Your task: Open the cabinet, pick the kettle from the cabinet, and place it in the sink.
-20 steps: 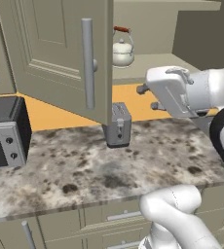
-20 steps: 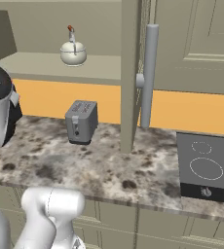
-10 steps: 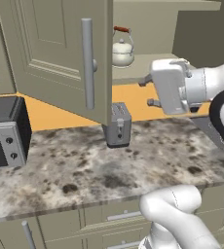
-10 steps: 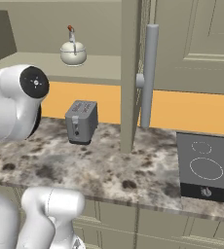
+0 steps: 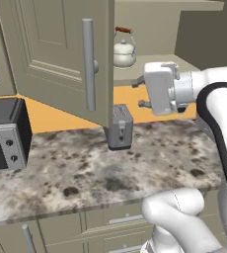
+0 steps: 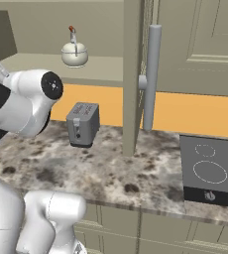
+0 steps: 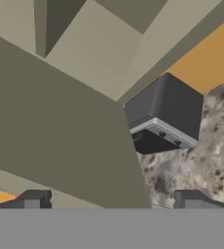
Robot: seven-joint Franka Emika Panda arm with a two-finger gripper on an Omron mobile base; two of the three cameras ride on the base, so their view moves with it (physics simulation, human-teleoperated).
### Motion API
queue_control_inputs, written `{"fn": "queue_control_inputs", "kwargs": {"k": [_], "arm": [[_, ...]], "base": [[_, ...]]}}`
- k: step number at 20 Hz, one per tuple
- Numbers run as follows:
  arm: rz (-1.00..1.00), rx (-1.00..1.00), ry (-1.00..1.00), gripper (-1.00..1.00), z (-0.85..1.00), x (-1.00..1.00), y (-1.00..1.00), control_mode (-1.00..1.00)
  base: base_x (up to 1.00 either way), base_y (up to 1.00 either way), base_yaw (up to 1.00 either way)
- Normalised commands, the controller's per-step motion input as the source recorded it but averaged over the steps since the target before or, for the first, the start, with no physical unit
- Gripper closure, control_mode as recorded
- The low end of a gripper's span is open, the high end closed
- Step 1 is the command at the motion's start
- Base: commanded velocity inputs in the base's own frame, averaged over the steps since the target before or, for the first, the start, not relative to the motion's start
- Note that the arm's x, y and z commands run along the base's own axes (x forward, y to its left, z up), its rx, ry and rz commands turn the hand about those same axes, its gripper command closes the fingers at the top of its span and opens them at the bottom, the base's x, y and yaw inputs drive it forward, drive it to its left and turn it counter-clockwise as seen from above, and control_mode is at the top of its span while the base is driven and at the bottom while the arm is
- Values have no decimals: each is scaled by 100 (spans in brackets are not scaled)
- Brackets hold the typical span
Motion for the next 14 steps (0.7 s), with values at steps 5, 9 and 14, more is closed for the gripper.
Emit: {"fn": "queue_control_inputs", "kwargs": {"k": [5,9,14], "arm": [[5,0,3,-100,-2,33,22,-100],[1,0,4,-100,0,28,29,-100],[0,0,7,-100,0,22,33,-100]], "base": [[0,0,0],[0,0,0],[0,0,0]]}}
